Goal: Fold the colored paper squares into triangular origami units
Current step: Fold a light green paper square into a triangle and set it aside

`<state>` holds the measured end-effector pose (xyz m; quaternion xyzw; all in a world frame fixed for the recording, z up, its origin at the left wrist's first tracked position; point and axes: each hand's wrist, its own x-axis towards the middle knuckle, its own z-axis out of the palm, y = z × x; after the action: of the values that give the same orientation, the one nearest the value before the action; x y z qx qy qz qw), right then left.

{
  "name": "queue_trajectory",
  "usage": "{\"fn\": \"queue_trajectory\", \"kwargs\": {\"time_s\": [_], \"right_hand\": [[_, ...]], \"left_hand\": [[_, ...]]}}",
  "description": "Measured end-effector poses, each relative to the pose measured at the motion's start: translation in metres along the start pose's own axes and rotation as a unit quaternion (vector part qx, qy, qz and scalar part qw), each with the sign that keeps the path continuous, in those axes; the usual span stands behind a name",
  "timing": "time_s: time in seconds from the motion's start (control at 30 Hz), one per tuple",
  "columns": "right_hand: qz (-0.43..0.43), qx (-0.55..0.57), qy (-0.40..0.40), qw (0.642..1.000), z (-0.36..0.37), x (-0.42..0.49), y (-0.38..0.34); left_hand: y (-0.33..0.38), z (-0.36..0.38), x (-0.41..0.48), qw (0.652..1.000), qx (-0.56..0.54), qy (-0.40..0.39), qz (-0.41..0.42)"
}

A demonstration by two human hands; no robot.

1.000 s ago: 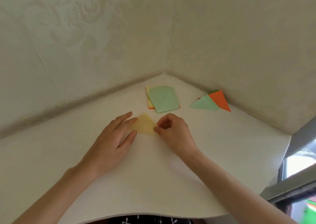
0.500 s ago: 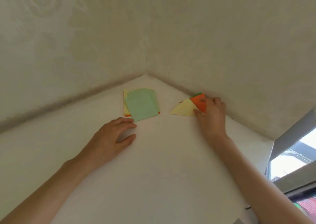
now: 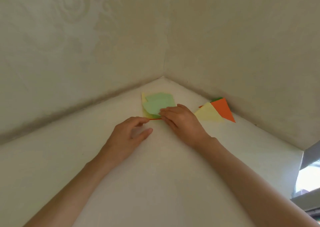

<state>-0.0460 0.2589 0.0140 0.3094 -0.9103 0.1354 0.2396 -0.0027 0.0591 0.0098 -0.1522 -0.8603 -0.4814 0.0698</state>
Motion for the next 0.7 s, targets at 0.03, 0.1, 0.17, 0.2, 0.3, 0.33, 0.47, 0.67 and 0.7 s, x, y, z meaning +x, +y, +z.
{"fn": "queue_trajectory", "kwargs": {"time_s": [0.03, 0.1, 0.17, 0.2, 0.3, 0.33, 0.47, 0.67, 0.7], "right_hand": [[-0.012, 0.005, 0.053, 0.999, -0.004, 0.001, -0.005], [-0.052, 0.014, 0.143, 0.988, -0.013, 0.001, -0.021], [-0.118, 0.015, 0.181, 0.976, -0.019, -0.003, -0.039], [-0.152, 0.012, 0.180, 0.972, -0.020, -0.006, -0.047], [-0.205, 0.020, 0.165, 0.964, -0.013, -0.010, -0.057], [-0.208, 0.030, 0.162, 0.964, -0.010, -0.011, -0.058], [-0.193, 0.065, 0.161, 0.966, -0.004, -0.013, -0.061], [0.029, 0.279, 0.130, 0.951, -0.010, -0.018, -0.072], [0.099, 0.334, 0.132, 0.928, -0.013, -0.017, -0.075]], "left_hand": [[0.008, -0.004, 0.000, 0.993, -0.098, 0.018, -0.056], [0.020, -0.015, 0.000, 0.926, -0.333, 0.024, -0.176], [0.024, -0.031, -0.003, 0.861, -0.462, 0.009, -0.214], [0.024, -0.038, -0.007, 0.849, -0.483, 0.016, -0.213], [0.015, -0.056, -0.018, 0.879, -0.443, 0.050, -0.167], [0.012, -0.060, -0.021, 0.899, -0.410, 0.047, -0.145], [0.005, -0.065, -0.032, 0.930, -0.348, 0.059, -0.102], [0.003, -0.057, -0.039, 0.917, -0.378, 0.017, -0.121], [0.002, -0.058, -0.040, 0.912, -0.391, -0.004, -0.126]]}}
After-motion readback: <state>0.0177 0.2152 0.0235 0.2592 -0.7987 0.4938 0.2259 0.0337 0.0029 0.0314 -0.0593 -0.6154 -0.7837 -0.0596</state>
